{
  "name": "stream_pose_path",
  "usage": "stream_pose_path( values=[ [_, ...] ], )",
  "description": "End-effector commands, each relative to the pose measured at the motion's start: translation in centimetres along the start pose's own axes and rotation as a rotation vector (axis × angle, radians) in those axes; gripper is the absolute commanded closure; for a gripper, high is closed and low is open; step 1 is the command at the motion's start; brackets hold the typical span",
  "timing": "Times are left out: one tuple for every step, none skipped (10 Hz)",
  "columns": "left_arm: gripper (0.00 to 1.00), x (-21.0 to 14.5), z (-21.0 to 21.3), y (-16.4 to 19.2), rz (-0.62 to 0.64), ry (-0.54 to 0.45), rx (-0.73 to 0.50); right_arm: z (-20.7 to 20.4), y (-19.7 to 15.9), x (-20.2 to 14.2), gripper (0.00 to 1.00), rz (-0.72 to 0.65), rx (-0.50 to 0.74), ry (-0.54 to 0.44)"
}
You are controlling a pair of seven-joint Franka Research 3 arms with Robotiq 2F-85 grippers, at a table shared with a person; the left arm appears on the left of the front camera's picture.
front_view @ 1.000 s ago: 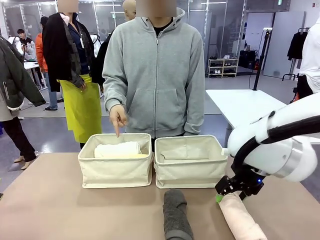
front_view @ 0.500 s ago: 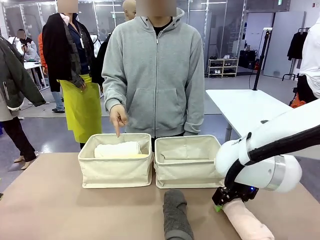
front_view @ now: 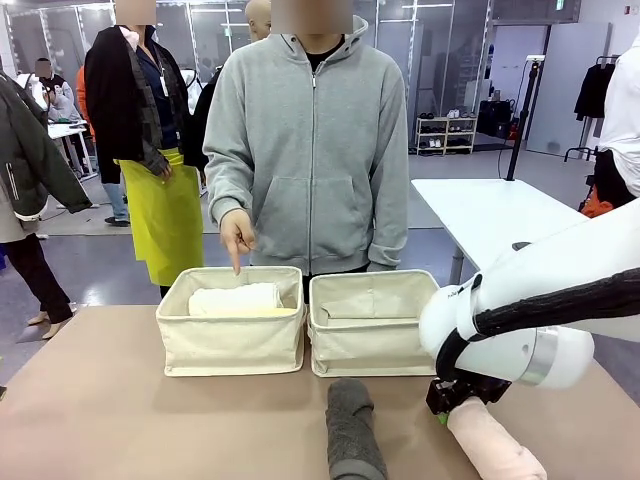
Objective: Divide the towels into two baskets.
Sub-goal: Pick up one hotel-folded towel from the bottom of the table and place it in the Fabric basket indicated by the person.
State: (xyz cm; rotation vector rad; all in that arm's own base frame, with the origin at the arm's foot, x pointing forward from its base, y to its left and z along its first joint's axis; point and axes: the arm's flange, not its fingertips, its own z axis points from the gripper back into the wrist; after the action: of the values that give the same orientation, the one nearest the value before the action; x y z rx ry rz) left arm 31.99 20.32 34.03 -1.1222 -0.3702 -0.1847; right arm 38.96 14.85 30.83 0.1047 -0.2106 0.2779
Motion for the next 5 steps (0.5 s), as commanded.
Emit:
stream_pose_path(
  values=[
    [0.00, -0.3, 0.1, -0.2, -0.003, -0.012, -0.005, 1.2, -1.0, -9.7, 0.72, 0.017, 0.014, -0.022],
    [0.00, -0.3, 0.1, -0.2, -0.003, -0.012, -0.005, 2.8, -0.8, -9.3, 0.80, 0.026, 0.048, -0.023],
    [0.00, -0.3, 0.1, -0.2, -0.003, -0.012, -0.005, 5.1, -0.4, -8.9, 0.80, 0.100, 0.122, -0.017],
    [0.00, -0.3, 0.1, -0.2, -0.003, -0.012, -0.005, 7.4, 0.1, -8.3, 0.80, 0.179, 0.171, -0.015],
    [0.00, -0.3, 0.1, -0.2, -0.003, -0.012, -0.005, 9.4, 0.6, -7.8, 0.80, 0.299, 0.182, -0.017]
  ],
)
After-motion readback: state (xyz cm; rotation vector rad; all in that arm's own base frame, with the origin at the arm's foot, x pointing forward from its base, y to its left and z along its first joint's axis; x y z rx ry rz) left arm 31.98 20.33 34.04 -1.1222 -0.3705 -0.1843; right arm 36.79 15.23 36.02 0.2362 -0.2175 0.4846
